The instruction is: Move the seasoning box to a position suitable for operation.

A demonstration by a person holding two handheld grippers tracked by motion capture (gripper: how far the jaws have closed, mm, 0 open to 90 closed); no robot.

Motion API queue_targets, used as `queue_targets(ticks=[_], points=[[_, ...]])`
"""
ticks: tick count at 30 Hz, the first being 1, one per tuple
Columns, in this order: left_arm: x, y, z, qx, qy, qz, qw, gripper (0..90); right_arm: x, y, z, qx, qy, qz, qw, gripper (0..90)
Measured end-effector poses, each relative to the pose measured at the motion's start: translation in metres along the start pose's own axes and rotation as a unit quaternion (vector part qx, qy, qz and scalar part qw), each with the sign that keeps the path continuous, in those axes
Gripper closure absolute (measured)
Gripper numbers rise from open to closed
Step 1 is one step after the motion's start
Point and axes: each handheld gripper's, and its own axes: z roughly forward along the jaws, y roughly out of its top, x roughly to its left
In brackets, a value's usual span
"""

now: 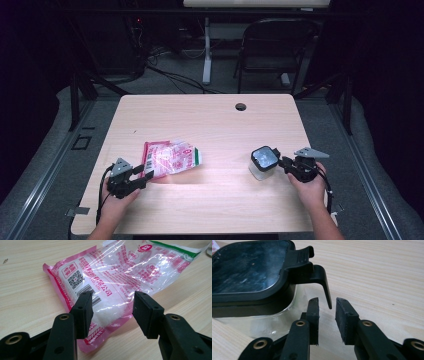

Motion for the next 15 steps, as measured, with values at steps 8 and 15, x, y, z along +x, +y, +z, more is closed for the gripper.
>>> queue_targets(ticks=[8, 15], points=[[0.000, -0.001, 0.002, 0.003, -0.001, -0.001, 1.0000, 50.6, 0.002, 0.012, 0.009, 0.007, 0.005, -0.033, 0.9994, 73.3], [0.000, -0.001, 0.001, 0.003, 0.000, -0.002, 1.0000, 50.6, 0.000, 0.018, 0.020, 0.016, 0.006, -0.041, 0.9990, 74.2]])
